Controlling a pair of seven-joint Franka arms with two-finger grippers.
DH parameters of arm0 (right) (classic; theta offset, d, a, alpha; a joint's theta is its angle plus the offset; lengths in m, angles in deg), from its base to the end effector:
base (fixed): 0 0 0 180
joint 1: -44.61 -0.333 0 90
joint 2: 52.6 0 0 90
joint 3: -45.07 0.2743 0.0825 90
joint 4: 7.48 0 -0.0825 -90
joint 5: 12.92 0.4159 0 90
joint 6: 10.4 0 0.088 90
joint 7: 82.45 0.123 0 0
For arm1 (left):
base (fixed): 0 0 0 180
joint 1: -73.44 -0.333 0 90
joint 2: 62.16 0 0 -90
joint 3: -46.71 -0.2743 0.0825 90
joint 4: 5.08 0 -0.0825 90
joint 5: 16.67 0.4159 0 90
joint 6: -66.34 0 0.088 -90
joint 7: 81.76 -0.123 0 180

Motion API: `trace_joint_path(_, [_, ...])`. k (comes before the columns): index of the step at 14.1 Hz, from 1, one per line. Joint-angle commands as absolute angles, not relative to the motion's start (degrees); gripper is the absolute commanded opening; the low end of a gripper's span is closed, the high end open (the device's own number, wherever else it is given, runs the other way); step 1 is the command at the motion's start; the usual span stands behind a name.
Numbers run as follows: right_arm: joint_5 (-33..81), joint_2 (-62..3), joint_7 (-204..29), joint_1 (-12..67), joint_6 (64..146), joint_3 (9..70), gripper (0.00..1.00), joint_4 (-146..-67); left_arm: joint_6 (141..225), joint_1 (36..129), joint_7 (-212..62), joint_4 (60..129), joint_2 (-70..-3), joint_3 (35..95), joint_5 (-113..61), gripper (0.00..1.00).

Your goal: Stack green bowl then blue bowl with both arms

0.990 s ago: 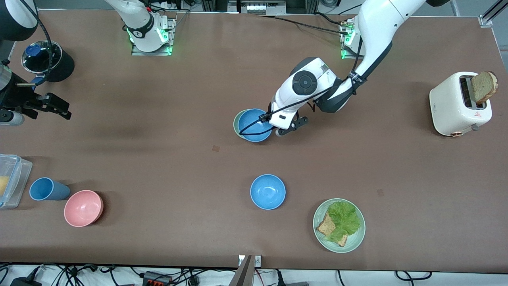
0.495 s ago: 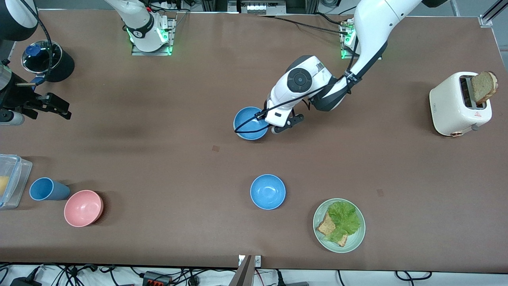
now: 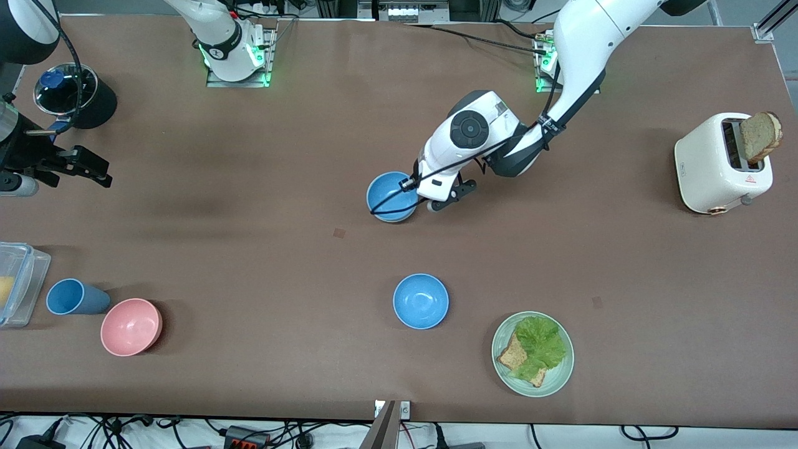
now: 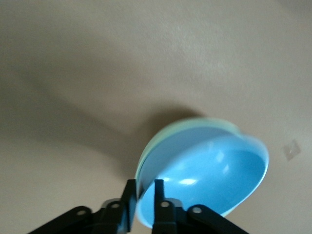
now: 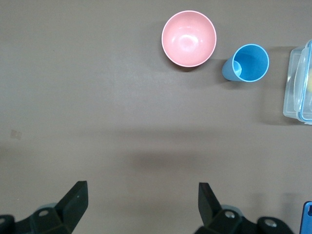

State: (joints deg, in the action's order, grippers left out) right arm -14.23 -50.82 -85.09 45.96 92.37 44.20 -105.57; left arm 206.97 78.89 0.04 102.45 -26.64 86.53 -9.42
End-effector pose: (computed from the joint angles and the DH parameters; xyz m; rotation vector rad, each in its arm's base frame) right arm 0.6084 -0.0258 0.4962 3.1156 0.0184 0.0773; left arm 0.4628 -0.4580 0.1854 2.7441 0.9351 -0.3117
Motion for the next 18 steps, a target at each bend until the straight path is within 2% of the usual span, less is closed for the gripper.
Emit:
trace_joint_path(1, [-14.41,-52.33,-85.88,46.02,92.87,44.37,1.0,-106.89,205.91,78.1,3.14,99.69,-26.29,86.18,-8.23,0.37])
trace_joint_path(7, [-14.32,-52.33,-85.88,46.02,92.78,44.37,1.0,-106.89,193.01,74.59,0.77,92.58,-26.65,87.05,-8.23,0.42])
trace_joint_path(13, [-14.41,-52.33,-85.88,46.11,92.87,44.45,1.0,-106.89,181.84,67.22,-19.78,90.37,-33.14,87.14,-8.49,0.51])
trace_joint_path(14, [-14.41,-52.33,-85.88,46.11,92.87,44.37,1.0,-106.89,179.83,65.46,-22.67,89.15,-33.33,87.84,-8.49,0.56])
trace_joint_path(15, [-14.41,-52.33,-85.88,46.11,92.87,44.37,1.0,-106.89,176.59,63.79,-26.88,86.53,-33.33,88.28,-8.4,0.73])
trace_joint_path(16, [-14.41,-52.33,-85.96,46.11,92.96,44.37,1.0,-106.89,173.86,63.08,-31.27,84.33,-32.98,88.11,-8.4,0.96])
trace_joint_path(17, [-14.41,-52.33,-85.97,46.2,92.96,44.37,1.0,-106.89,172.44,62.29,-36.54,83.0,-32.8,87.67,-8.32,1.0])
trace_joint_path(18, [-14.41,-52.33,-85.97,46.2,92.96,44.37,1.0,-106.89,172.42,60.28,-41.72,82.64,-32.8,87.58,-8.23,1.0])
